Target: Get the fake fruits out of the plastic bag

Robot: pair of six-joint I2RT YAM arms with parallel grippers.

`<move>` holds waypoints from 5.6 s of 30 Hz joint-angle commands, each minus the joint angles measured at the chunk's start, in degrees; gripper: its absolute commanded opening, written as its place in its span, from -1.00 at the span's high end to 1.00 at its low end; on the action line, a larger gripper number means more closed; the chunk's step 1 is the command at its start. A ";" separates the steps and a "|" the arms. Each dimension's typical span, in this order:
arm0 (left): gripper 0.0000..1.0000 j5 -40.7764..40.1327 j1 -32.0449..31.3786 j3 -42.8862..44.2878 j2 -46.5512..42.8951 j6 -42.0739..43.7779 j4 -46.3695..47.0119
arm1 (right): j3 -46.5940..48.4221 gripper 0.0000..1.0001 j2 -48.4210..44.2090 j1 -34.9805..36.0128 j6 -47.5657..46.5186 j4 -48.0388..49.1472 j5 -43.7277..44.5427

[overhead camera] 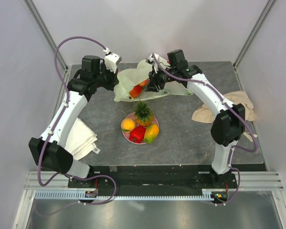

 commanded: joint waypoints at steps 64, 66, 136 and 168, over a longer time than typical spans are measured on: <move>0.96 6.61 -0.20 -1.43 2.50 4.52 -0.81 | 2.23 -0.14 17.27 -15.47 16.75 4.89 34.59; 0.96 7.14 -0.38 -0.81 3.55 4.69 -0.02 | -1.22 -0.15 13.48 -17.92 15.96 4.19 35.12; 0.96 0.19 -40.28 14.76 15.95 40.64 23.89 | -8.27 -0.72 11.36 -32.43 39.35 16.33 10.06; 0.97 13.04 -36.50 0.95 0.39 42.75 5.96 | -29.62 -0.62 -28.47 -36.31 -11.87 -21.38 -3.53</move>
